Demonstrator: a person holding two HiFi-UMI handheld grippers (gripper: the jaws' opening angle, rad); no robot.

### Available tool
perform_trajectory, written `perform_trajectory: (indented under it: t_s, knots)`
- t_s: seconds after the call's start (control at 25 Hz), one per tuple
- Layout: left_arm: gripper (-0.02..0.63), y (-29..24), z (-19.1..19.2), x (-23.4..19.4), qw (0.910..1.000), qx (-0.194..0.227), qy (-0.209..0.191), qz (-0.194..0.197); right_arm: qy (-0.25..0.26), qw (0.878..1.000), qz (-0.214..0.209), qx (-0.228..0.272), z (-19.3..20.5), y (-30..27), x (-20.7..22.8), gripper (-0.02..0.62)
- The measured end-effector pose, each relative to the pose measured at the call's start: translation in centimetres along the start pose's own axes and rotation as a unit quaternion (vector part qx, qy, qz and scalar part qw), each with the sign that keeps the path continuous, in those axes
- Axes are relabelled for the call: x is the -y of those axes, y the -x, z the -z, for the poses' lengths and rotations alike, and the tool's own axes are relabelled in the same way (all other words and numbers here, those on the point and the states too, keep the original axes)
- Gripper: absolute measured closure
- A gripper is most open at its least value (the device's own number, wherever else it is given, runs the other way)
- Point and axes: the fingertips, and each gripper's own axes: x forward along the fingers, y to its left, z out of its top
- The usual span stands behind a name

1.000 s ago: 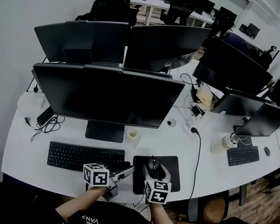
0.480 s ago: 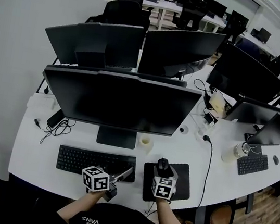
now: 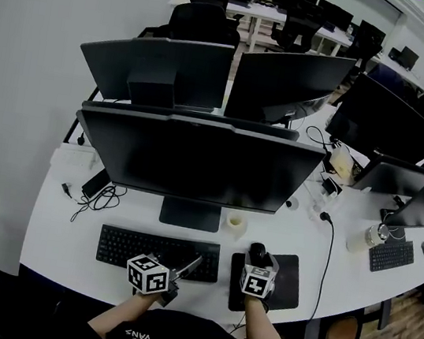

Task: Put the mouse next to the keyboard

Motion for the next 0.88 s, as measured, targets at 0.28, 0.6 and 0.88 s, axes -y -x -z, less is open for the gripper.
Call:
perform_trajectory:
  t_s: [0.28,0.6,0.88]
  knots:
    - [0.466,1.2,0.4,-0.6,0.9999,-0.005,-0.012,-0.009,-0.013,1.000,0.002,-0.008,0.3,-0.1,-0.3,0.324]
    - [0.466,1.8,0.2,0.0,0.9991,-0.003,-0.040,-0.015,-0.046,0.998,-0.008,0.038,-1.3,3.0,-0.4,0.321]
    - [0.468,2.2,0.1,1.4,0.9976,0.004,-0.065,-0.023,-0.061,0.994,-0.024,0.088,-3.0,8.0,-0.9,0.324]
